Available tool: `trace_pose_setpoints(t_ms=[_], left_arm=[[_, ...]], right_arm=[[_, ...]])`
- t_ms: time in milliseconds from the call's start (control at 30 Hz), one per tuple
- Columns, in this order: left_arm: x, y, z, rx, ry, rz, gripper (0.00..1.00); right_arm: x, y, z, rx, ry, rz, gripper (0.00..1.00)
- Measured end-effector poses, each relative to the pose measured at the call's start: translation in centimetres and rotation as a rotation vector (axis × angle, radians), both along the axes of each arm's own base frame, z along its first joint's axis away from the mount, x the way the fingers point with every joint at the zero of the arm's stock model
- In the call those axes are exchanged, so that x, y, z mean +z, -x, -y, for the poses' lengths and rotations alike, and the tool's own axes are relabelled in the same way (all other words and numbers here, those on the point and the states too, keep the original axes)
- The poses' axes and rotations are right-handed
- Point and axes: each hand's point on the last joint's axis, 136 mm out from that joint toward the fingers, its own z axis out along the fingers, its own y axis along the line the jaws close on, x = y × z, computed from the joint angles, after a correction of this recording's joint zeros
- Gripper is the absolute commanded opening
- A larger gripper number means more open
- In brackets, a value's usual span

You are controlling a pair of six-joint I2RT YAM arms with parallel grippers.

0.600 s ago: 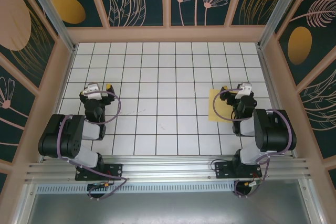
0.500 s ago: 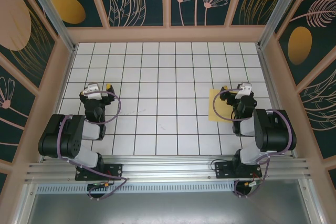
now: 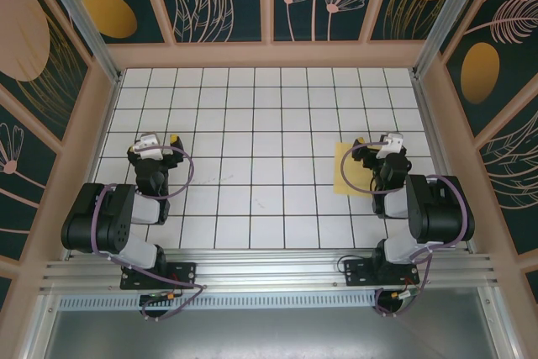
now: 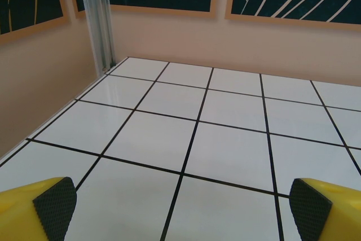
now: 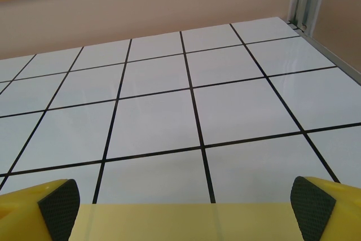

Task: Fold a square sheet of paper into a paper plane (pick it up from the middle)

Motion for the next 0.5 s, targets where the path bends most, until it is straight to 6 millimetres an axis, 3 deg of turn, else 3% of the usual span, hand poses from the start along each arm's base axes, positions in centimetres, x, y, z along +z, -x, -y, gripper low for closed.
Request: trace_pose_setpoints(t_ms=[300, 433, 500], left_arm=[[0.3, 0.1, 0.0, 0.0, 0.0, 0.007, 0.99], [2.6, 0.7, 0.0, 0.001, 0.003, 0.055, 0.99], [4.1, 1.1, -0.1, 0.001, 0.01, 0.085, 0.99]], right_arm=[[0.4, -0.2, -0.2, 0.011, 0.01, 0.01, 0.99], [1.0, -0.6, -0.4, -0.004, 0.021, -0.022, 0.99], [2.4, -2.4, -0.4, -0.025, 0.004, -0.075, 0.99]])
